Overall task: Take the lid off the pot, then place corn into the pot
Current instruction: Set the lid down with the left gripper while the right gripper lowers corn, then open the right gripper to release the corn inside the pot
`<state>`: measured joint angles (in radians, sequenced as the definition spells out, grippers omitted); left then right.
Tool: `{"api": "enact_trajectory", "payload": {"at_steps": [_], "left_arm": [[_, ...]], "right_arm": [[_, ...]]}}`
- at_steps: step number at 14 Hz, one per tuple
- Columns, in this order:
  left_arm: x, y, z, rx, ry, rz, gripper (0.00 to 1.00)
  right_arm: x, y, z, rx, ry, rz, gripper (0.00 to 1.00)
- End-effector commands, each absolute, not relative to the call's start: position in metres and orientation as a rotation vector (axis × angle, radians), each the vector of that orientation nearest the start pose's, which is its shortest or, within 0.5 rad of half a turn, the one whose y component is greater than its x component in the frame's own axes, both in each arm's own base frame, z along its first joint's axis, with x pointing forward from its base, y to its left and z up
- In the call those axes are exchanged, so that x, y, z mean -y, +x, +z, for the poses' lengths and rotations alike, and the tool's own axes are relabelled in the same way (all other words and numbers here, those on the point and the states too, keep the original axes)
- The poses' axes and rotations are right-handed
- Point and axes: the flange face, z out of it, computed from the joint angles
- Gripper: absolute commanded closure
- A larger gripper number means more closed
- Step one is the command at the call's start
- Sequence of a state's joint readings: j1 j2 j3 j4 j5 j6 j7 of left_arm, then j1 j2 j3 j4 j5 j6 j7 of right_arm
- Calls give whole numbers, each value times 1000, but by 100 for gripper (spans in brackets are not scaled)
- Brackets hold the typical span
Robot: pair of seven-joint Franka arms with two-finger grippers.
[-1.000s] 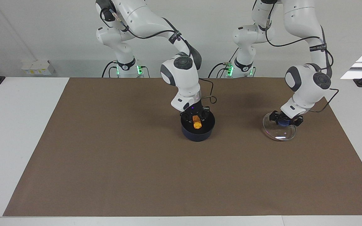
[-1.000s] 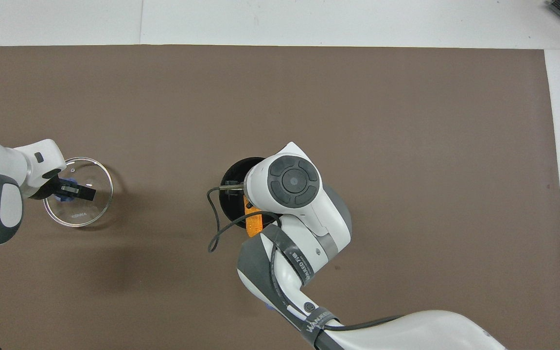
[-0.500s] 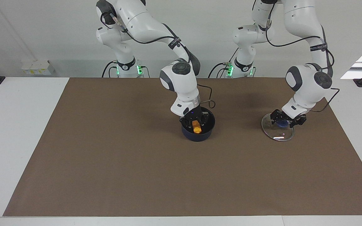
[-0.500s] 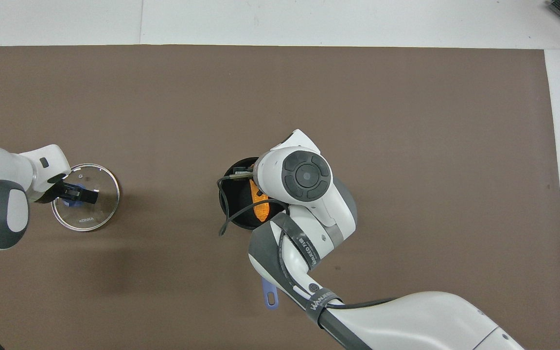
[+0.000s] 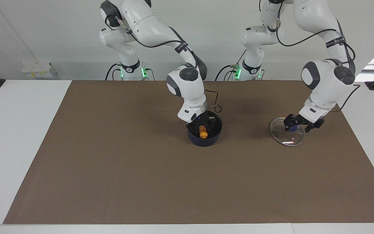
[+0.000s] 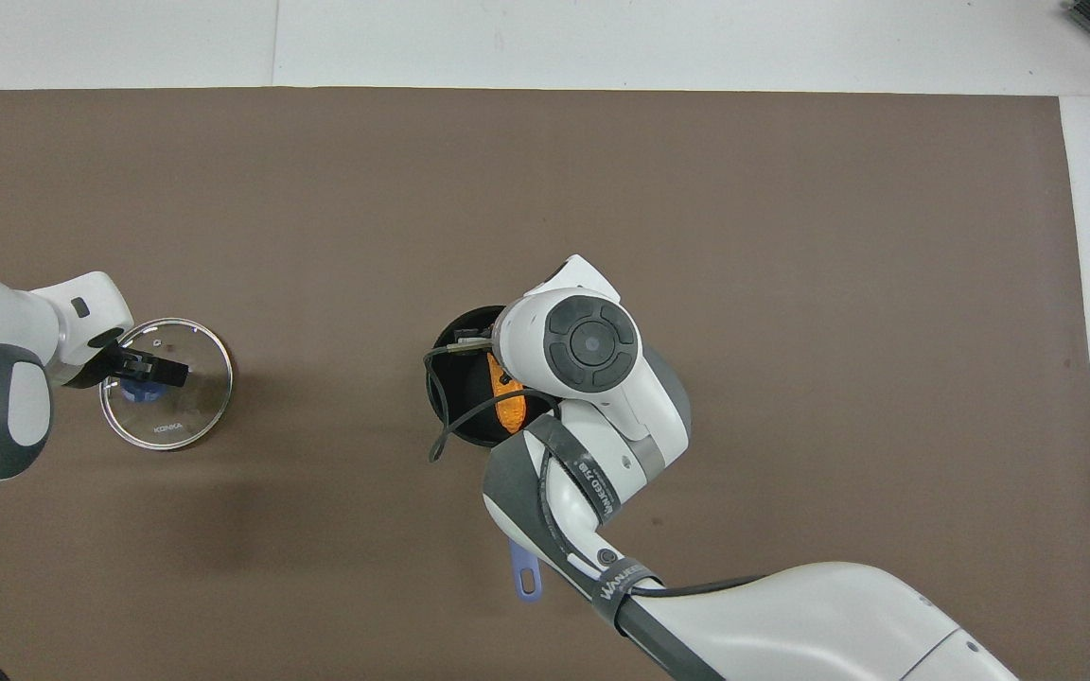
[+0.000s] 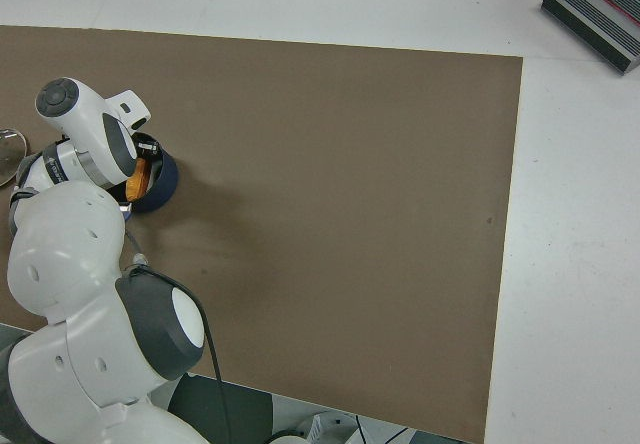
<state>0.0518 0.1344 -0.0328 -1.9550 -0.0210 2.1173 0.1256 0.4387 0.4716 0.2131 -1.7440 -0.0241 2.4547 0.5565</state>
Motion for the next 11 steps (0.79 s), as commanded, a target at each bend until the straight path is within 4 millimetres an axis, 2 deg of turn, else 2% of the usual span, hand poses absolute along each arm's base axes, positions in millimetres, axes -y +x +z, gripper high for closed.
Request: {"api": "enact_trajectory", "payload": {"at_steps": [1,3,5,9,11], "left_arm": [[-2,599,451,-30,-3152,-25,0],[0,600,481,-24,-3153,-5,0],[0,598,519,-21,-3154,26,0],[0,592,578,-3,-3158,63,0],[-3,588,591,3,-3156,77,0]], "right_arm": [[-401,552,335,133,-2918,-261,6],[-406,550,341,113,-2910,-269,1],[-407,551,354,76,-2901,-287,1],[-392,547,413,43,-2915,-303,0],[-370,548,437,9,-2945,-290,0]]}}
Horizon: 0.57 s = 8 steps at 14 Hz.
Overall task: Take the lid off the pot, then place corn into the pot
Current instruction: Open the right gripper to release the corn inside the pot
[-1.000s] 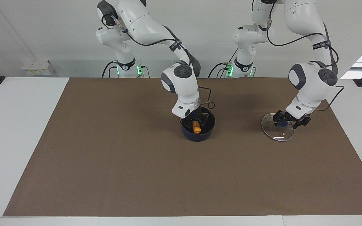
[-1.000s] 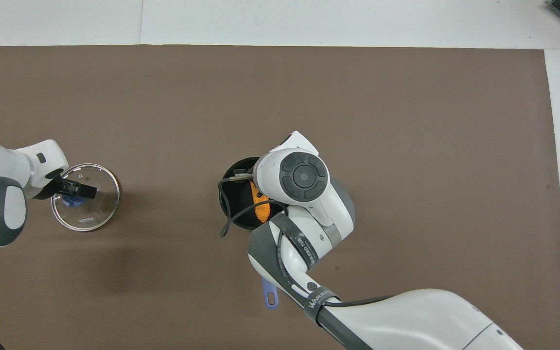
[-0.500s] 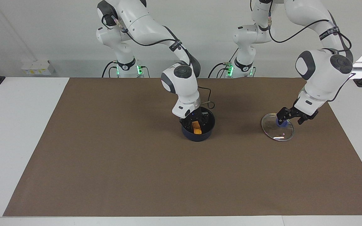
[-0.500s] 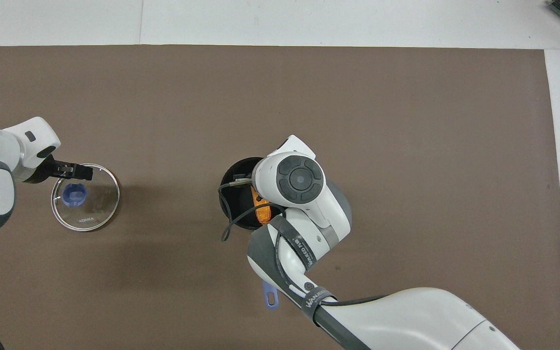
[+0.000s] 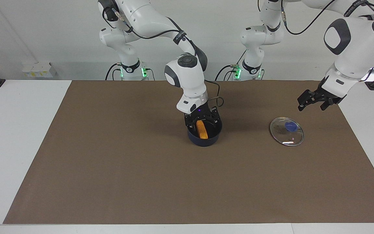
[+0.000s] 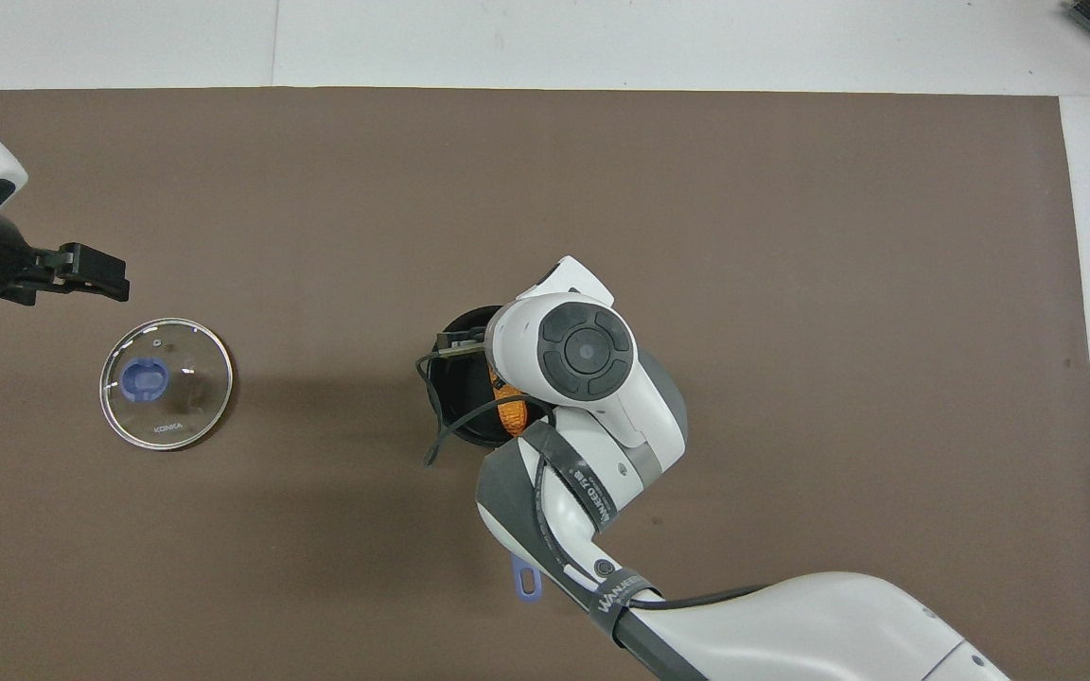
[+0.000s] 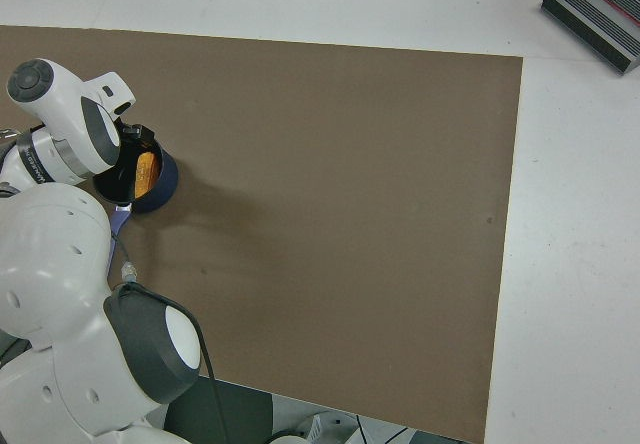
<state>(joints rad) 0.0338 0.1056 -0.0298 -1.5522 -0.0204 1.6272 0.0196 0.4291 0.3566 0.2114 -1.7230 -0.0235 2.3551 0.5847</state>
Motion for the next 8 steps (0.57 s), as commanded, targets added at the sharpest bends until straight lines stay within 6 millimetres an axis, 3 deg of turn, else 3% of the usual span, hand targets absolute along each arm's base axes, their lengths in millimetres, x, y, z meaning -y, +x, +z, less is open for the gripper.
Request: {"api": "enact_trajectory", "payload": {"at_steps": [1,2,4,8], "left_arm": [[0,579,605,-5,-3159,61,0],[1,567,617,-5,-3158,39,0],[2,551,614,0,-3156,56,0],[3,550,618,0,-3159,44,0]], "right_arm": [[-356,551,447,-10,-2958,-290,0],[-335,557,459,-42,-2976,-285,0],[-289,569,483,-138,-3001,-287,0],[-197,579,530,-259,-3050,-300,0]]}}
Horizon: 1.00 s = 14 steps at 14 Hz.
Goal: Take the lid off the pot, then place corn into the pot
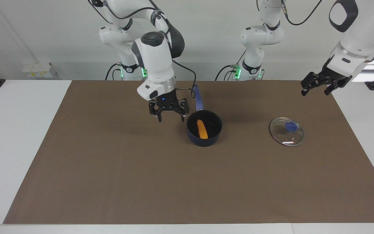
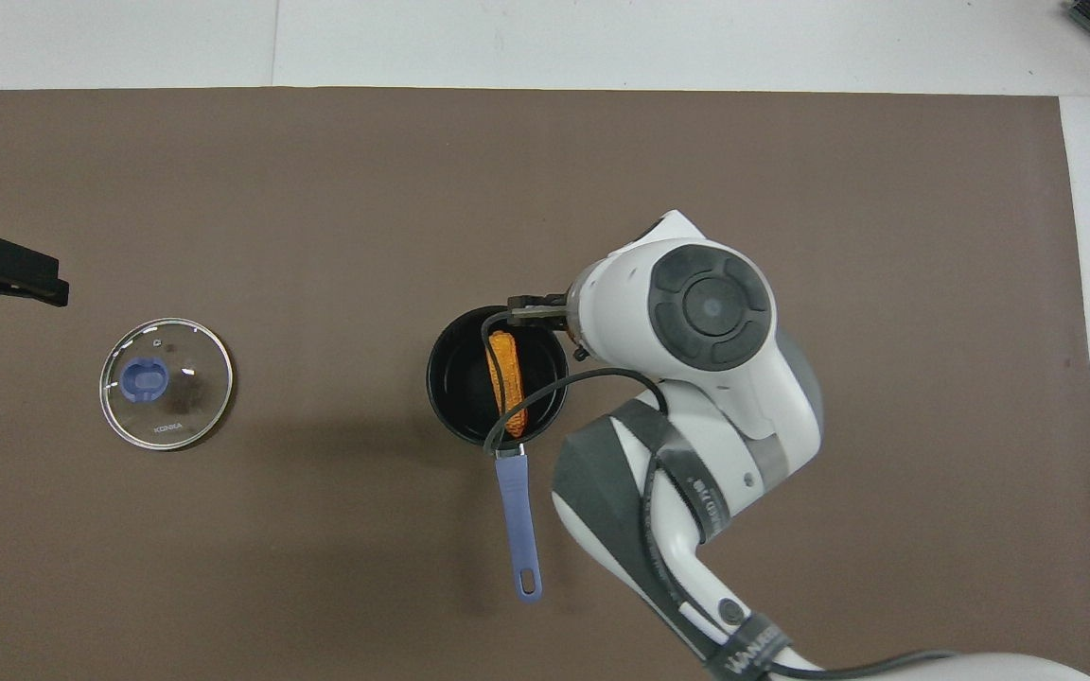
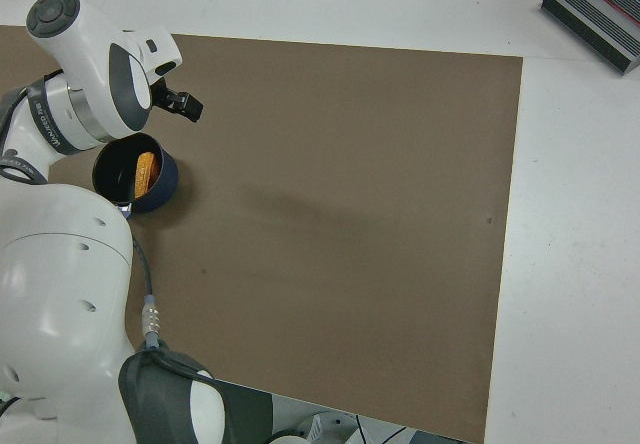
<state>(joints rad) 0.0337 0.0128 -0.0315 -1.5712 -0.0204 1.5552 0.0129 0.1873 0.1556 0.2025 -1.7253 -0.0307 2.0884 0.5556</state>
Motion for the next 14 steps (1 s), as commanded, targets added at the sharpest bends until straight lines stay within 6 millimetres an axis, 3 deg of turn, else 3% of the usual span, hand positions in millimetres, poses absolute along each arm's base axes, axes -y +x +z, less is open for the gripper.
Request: {"api": "enact_trajectory", "payload": {"at_steps": [1,5,7,11,14], "left_arm": [[4,550,621,-3,-3159,46,0],[2,550,624,-3,-3159,172,0],[2,554,637,-5,-3161,180,0],[6,557,642,-11,-3164,119,0],[6,556,641,-11,-3164,109,0]], "right_arm": [[-177,576,545,-274,-3060,-306,0],[-113,555,598,-289,-3099,-271,0],[-88,544,617,-257,-3122,-219,0],[-62,535,655,-182,-3063,-135,0],[-56,533,657,-175,-3080,-75,0]]}}
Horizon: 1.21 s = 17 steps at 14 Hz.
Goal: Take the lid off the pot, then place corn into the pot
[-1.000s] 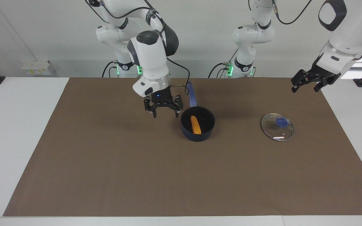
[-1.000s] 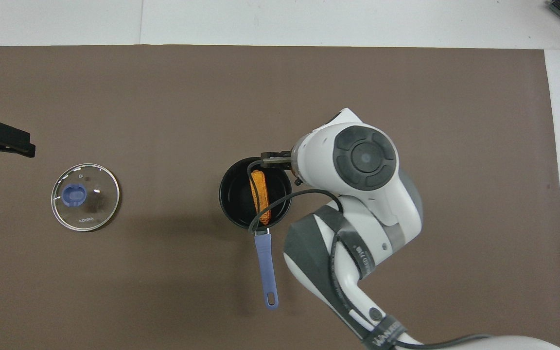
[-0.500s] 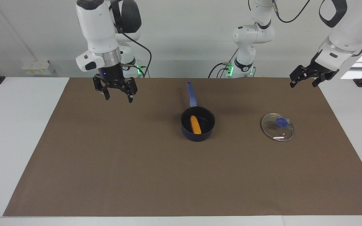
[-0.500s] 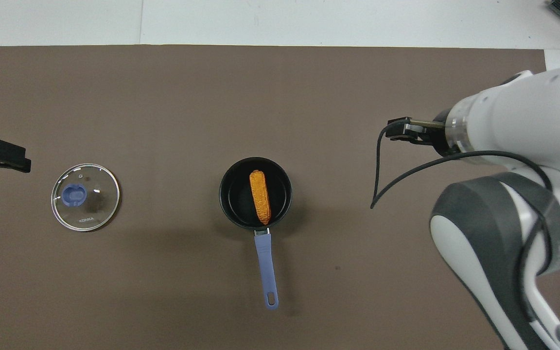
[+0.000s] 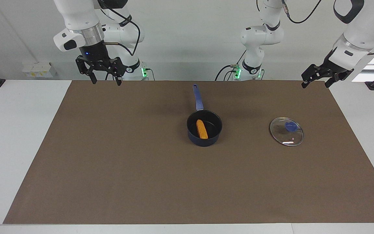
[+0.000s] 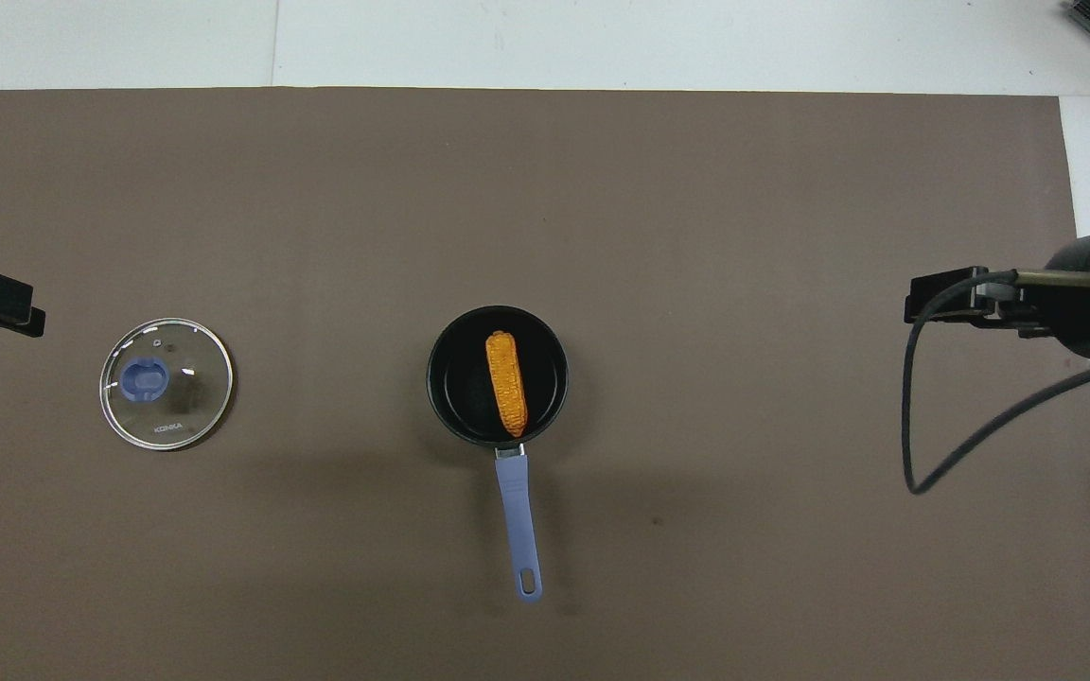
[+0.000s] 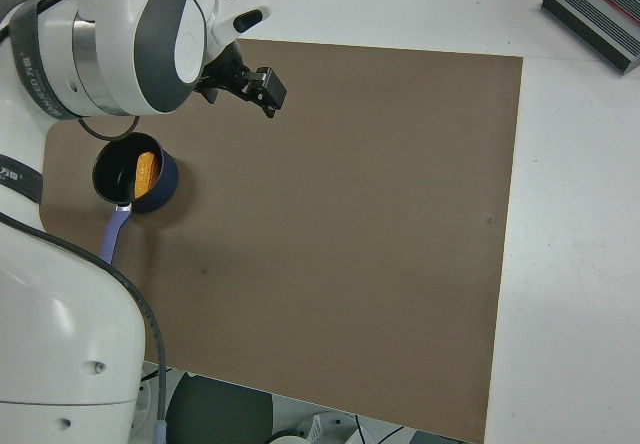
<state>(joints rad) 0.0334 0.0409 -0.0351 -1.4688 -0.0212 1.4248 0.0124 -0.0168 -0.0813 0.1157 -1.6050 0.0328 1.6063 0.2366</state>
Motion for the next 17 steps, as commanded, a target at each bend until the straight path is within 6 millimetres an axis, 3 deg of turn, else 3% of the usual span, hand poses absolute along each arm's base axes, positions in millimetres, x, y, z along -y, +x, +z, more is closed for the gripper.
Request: {"api": "enact_trajectory", "payload": {"at_steps": [1,3,17], "left_arm": [[8,555,640,-16,-3163,112,0],[8,555,639,-13,-3163,117,0],[8,554,638,1,-3163,122,0]], "right_arm": [[-55,533,658,-149,-3091,-66,0],[-50,535,656,-56,-3140,-72,0],[-51,531,655,20,-3132,-63,0]]}}
